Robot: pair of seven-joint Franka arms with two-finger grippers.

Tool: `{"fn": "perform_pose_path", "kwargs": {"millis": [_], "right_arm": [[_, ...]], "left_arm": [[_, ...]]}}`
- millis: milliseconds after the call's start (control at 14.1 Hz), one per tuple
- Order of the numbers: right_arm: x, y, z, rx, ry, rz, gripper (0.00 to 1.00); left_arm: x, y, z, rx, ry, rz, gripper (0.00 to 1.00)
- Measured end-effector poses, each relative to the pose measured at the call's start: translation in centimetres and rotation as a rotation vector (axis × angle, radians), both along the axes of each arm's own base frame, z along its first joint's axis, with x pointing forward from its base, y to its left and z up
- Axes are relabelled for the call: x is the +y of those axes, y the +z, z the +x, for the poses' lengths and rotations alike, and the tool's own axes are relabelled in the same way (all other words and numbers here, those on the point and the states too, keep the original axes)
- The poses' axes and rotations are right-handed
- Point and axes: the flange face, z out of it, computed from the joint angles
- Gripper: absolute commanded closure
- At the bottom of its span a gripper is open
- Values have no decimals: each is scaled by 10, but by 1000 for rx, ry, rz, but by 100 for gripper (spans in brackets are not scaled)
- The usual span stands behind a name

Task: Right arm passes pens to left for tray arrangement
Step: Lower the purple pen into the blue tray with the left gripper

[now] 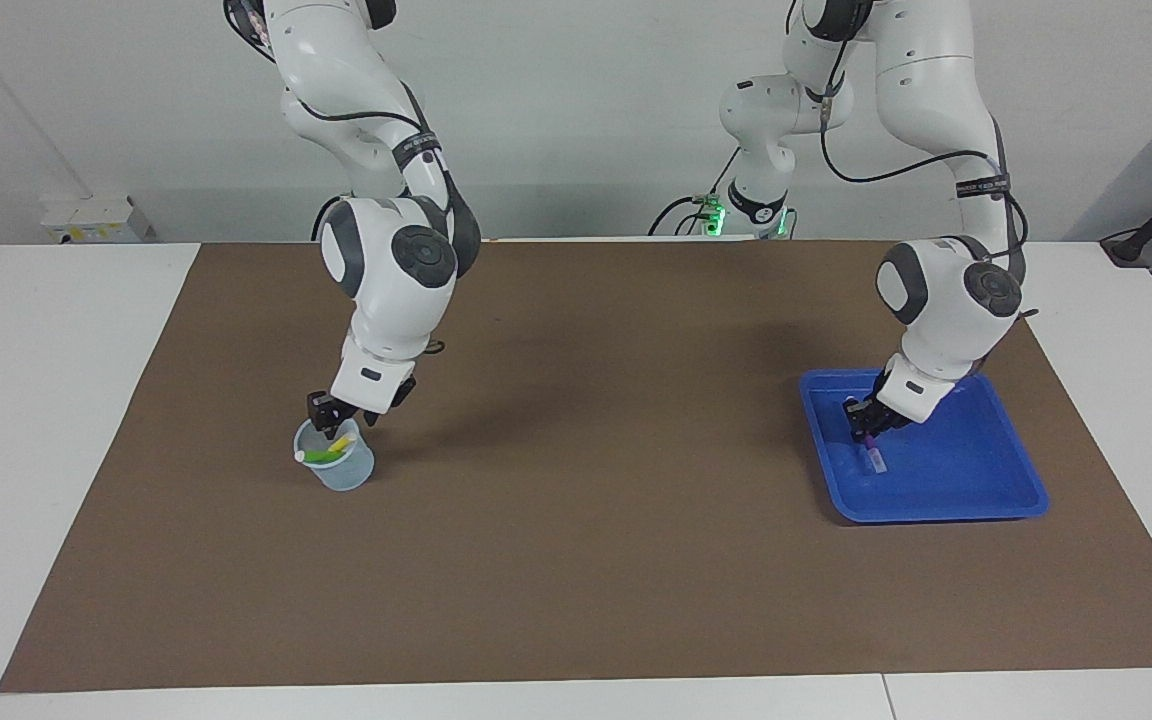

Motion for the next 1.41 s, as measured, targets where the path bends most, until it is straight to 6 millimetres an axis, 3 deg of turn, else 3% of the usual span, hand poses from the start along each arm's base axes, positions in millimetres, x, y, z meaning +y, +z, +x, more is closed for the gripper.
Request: {"fn": "perform_pose_path", "kwargs": {"millis": [353, 778, 848, 990, 1131, 1272, 1343, 1414], "right_arm": [[-3, -5, 1, -4, 3, 6, 46], [-3, -13, 2, 1, 8, 9, 51], [-3, -14, 2, 2, 7, 9, 52], [-4, -15, 1, 3, 8, 9, 54], [-4, -16, 1, 4, 8, 9, 58], [-4, -17, 1, 6, 8, 9, 60], [-4, -18, 0, 8, 7, 8, 61], [-4, -18, 0, 9, 7, 8, 63]], "left_arm": [[3, -6, -4, 7, 5, 0, 100], [1, -7, -5, 6, 2, -1, 76], [1, -8, -5, 8, 2, -1, 66], [1, -9, -6, 9, 1, -1, 62], [0, -9, -6, 8, 1, -1, 48], [0, -9, -6, 6, 1, -1, 47], [0, -9, -6, 7, 1, -1, 39], [0, -9, -6, 7, 1, -1, 22]]}}
